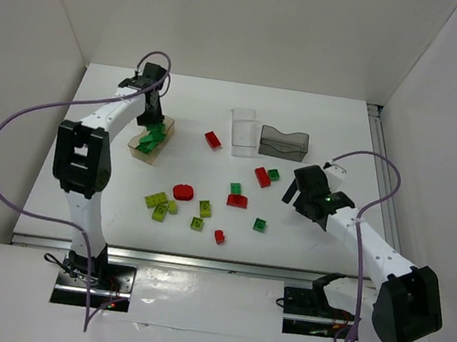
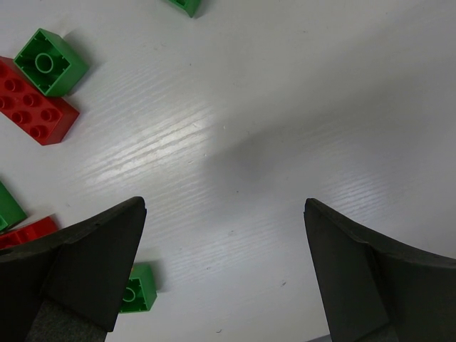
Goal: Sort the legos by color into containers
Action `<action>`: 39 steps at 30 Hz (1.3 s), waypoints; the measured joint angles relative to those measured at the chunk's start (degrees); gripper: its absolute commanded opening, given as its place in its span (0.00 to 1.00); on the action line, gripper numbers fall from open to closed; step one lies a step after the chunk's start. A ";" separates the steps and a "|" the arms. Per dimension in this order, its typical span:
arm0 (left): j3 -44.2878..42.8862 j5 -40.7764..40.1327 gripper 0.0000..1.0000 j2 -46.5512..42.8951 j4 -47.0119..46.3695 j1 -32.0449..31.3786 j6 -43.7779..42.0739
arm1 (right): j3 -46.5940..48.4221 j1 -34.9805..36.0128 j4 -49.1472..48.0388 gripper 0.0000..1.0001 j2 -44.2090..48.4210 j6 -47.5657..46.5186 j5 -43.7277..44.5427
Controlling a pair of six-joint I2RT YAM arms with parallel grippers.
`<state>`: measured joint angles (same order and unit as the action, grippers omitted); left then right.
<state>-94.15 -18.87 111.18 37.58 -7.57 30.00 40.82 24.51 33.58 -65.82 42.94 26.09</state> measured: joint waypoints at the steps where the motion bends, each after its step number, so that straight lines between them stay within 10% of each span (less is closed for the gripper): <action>1: -1.27 0.28 0.59 1.73 0.31 0.17 0.00 | 0.02 0.00 -0.02 1.00 0.00 -0.02 0.00; 5: -3.65 1.73 0.85 6.23 0.94 0.02 0.28 | 0.28 0.00 0.11 1.00 0.00 -0.17 0.02; 12: -1.84 2.23 0.74 2.93 0.81 -3.80 0.28 | 0.55 0.00 0.13 1.00 0.00 -0.20 0.11; 21: 7.58 13.35 0.96 -6.78 -5.14 -25.77 -5.01 | 0.55 0.00 0.15 1.00 0.09 -0.20 0.24; 39: -0.33 2.27 0.73 7.39 1.20 -39.69 20.72 | 0.52 0.00 0.28 1.00 1.62 -0.15 0.61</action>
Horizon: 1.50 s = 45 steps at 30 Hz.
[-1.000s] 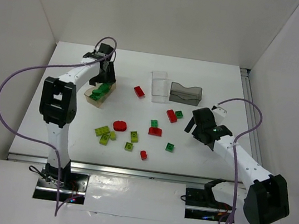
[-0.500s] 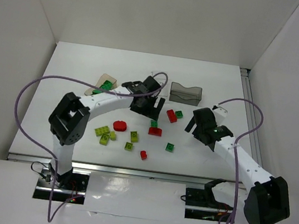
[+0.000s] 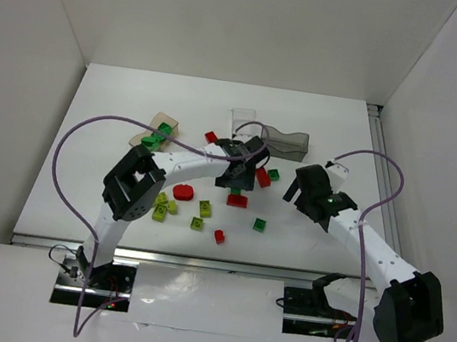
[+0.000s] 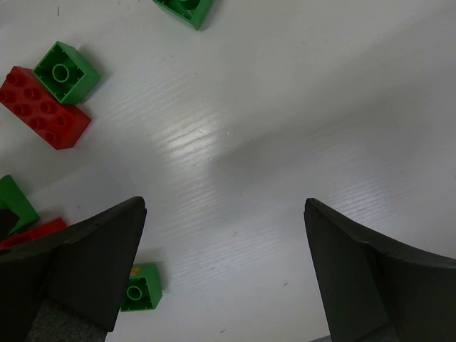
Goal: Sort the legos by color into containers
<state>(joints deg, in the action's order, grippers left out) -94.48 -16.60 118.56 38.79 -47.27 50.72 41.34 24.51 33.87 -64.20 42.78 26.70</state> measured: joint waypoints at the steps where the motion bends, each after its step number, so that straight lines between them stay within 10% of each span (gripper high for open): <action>1: -0.07 -0.81 0.71 0.48 0.28 0.09 0.70 | 0.00 0.00 0.00 1.00 0.00 0.00 0.04; 14: -3.80 -4.66 0.30 5.62 2.54 1.55 3.43 | -0.11 0.00 0.00 1.00 0.00 0.00 0.04; 33: -4.66 -12.50 0.30 -7.54 6.01 28.52 -3.10 | -0.11 0.00 0.00 1.00 0.00 -0.24 0.09; 39: -6.86 -12.61 0.85 -6.01 6.36 33.81 -4.57 | -0.11 0.00 0.00 1.00 0.00 -0.24 0.07; 45: -12.00 -13.20 0.84 -1.92 7.17 33.48 -4.55 | -0.11 0.00 0.00 1.00 0.00 -0.24 0.07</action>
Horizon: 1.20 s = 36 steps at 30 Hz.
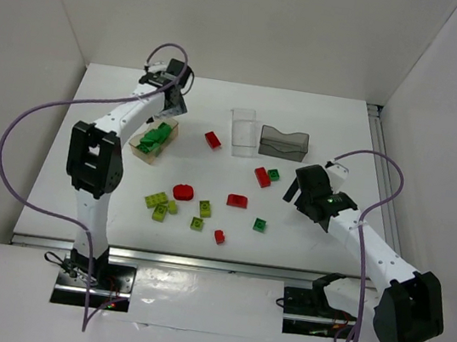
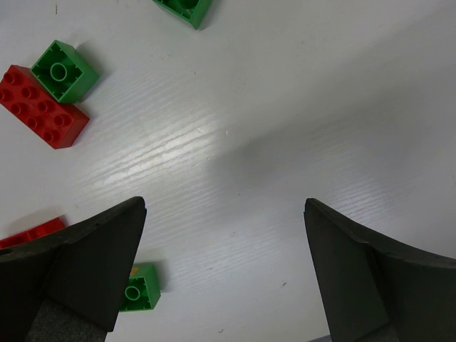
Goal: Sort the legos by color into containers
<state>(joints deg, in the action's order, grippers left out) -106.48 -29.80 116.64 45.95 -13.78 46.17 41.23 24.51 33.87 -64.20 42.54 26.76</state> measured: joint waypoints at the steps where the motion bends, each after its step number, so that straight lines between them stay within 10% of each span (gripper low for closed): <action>1: 0.37 -0.44 0.82 -0.07 0.20 -1.44 -0.04 | 0.00 0.00 -0.02 1.00 0.00 0.00 0.02; 11: 14.01 7.10 0.90 -6.49 -3.52 -21.94 -4.59 | 0.00 0.00 0.00 1.00 0.00 0.00 0.00; 36: 30.91 11.98 0.97 -14.62 -3.37 -21.66 -4.92 | -0.42 0.00 -4.31 1.00 0.83 -5.18 -6.27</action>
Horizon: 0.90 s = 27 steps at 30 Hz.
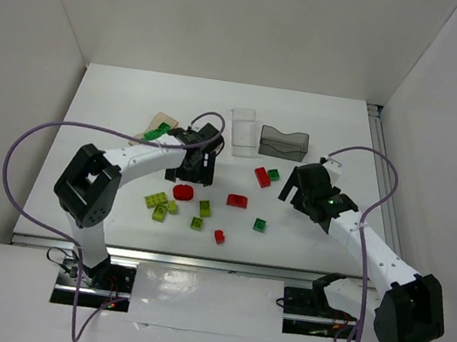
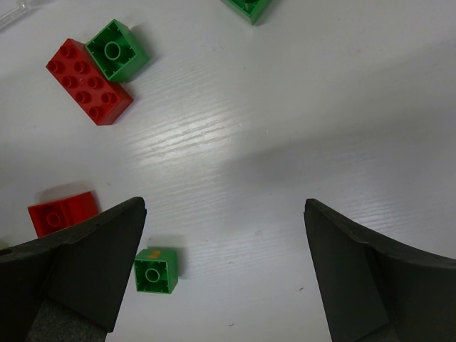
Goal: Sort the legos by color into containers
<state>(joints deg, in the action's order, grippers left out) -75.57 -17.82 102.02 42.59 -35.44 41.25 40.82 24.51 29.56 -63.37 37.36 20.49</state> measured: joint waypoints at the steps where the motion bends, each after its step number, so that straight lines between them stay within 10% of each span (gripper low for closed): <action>1: 0.11 -0.52 0.97 0.00 0.15 0.17 1.33 | 0.00 0.00 0.00 1.00 0.00 -0.02 0.00; 27: 3.67 -0.20 0.56 1.07 0.79 2.43 8.85 | 0.00 0.00 0.02 1.00 -0.87 0.04 0.26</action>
<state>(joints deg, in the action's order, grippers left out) -71.90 -18.02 103.09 43.38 -33.01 50.11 40.82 24.51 29.58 -64.25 37.41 20.75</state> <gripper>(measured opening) 0.697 0.994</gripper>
